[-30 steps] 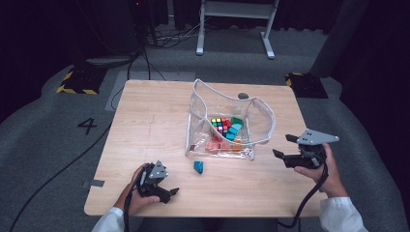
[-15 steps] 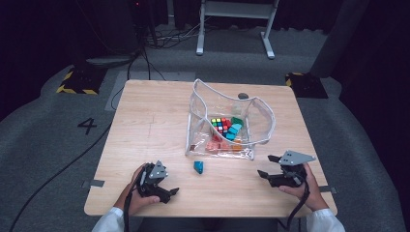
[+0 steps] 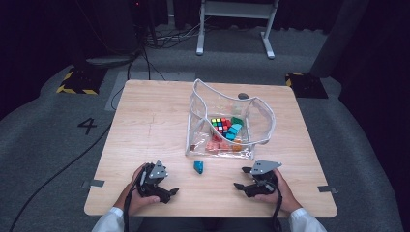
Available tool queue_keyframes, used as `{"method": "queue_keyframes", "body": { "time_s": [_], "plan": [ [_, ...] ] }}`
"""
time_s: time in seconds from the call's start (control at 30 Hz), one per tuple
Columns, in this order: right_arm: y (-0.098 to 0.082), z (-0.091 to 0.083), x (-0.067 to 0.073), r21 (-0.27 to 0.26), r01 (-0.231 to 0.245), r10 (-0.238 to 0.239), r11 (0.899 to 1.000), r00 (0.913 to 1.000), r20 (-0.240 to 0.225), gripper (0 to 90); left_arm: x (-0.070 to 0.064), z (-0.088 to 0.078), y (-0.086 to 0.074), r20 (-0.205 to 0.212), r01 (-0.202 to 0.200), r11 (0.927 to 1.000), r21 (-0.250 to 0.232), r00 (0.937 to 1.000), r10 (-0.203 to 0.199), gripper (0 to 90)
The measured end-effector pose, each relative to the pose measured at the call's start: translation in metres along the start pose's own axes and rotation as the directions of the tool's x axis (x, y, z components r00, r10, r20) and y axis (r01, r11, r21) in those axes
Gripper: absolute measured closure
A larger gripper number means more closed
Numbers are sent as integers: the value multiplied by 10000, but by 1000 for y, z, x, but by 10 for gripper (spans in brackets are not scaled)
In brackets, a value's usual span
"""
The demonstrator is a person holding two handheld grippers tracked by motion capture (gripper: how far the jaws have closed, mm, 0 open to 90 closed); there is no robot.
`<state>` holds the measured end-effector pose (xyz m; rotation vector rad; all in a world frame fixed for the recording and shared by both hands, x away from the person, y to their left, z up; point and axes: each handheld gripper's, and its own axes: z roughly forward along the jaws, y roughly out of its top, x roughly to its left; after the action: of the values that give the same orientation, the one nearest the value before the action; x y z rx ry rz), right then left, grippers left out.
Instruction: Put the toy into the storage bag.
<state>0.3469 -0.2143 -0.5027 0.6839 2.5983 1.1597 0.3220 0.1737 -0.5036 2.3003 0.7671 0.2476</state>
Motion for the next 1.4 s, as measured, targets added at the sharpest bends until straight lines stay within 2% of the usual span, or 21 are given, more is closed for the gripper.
{"method": "queue_keyframes", "body": {
  "time_s": [0.1, 0.17, 0.23, 0.4, 0.47, 0.53, 0.67, 0.7, 0.73, 0.8, 0.83, 0.9, 0.93, 1.03, 1.07, 1.1, 1.17, 1.2, 1.27, 1.4],
  "plan": [
    [6, 8, 7, 18, -50, 50, 10000, 10000, -76, 276, 0, 0, 0, 0, -6, 10000, -1, 10000, 6, 75],
    [13, 16, 9, 90, 244, -242, 9997, 9996, -154, 243, 0, 0, 0, -16, -36, 10000, 1, 10000, 36, 74],
    [21, 24, 17, 183, 4, 1, 9998, 9996, -290, 231, 0, 0, 0, -12, -61, 10000, -20, 10000, 61, 73],
    [46, 53, 33, 221, 435, -421, 9988, 9973, -601, 226, 0, 0, 0, -12, -53, 10000, -15, 10000, 53, 73],
    [55, 64, 35, -70, 639, -642, 9979, 9947, -808, 236, 0, 0, 0, -16, -46, 10000, -10, 10000, 46, 73],
    [63, 73, 36, -25, 760, -760, 9971, 9943, -751, 238, 0, 0, 0, -22, -41, 10000, -1, 10000, 41, 73],
    [77, 89, 40, -43, 592, -593, 9982, 9965, -591, 239, 0, 0, 0, -20, -37, 10000, -1, 10000, 37, 73],
    [79, 91, 41, -50, 454, -456, 9990, 9974, -561, 239, 0, 0, 0, -18, -35, 10000, 0, 10000, 35, 73],
    [80, 92, 41, -36, 555, -556, 9985, 9974, -463, 241, 0, 0, 0, -9, -52, 10000, -21, 10000, 52, 73],
    [82, 94, 43, -129, 265, -270, 9996, 9986, -455, 245, 0, 0, 0, -21, -39, 10000, -1, 10000, 39, 73],
    [82, 94, 42, -69, 383, -385, 9992, 9985, -399, 246, 0, 0, 0, -20, -39, 10000, 2, 10000, 39, 73],
    [82, 95, 42, -103, 280, -284, 9996, 9988, -410, 254, 0, 0, 0, -16, -53, 10000, -20, 10000, 53, 73],
    [83, 95, 43, -73, 116, -119, 9999, 9992, -375, 264, 0, 0, 0, -10, -54, 10000, -19, 10000, 54, 73],
    [85, 96, 43, -9, 81, -82, 10000, 9993, -359, 287, 0, 0, 0, -14, -56, 10000, -18, 10000, 56, 72],
    [85, 96, 42, -82, 203, -206, 9998, 9992, -334, 308, 0, 0, 0, -14, -54, 10000, -18, 10000, 54, 72],
    [85, 96, 43, -152, -24, 20, 9999, 9997, -260, 365, 0, 0, 0, -13, -54, 10000, -19, 10000, 54, 73],
    [84, 95, 41, -170, 62, -65, 9998, 9999, -141, 421, 0, 0, 0, -10, -56, 10000, -17, 10000, 56, 72],
    [84, 95, 42, -232, -121, 117, 9997, 9998, -148, 462, 0, 0, 0, -14, -54, 10000, -20, 10000, 54, 73],
    [84, 95, 41, -347, -81, 75, 9994, 9998, -182, 547, 0, 0, 0, -23, -43, 10000, 1, 10000, 43, 72],
    [83, 93, 40, -349, -179, 174, 9992, 9997, -160, 603, 0, 0, 0, -28, -43, 10000, 2, 10000, 43, 73]
  ]
}}
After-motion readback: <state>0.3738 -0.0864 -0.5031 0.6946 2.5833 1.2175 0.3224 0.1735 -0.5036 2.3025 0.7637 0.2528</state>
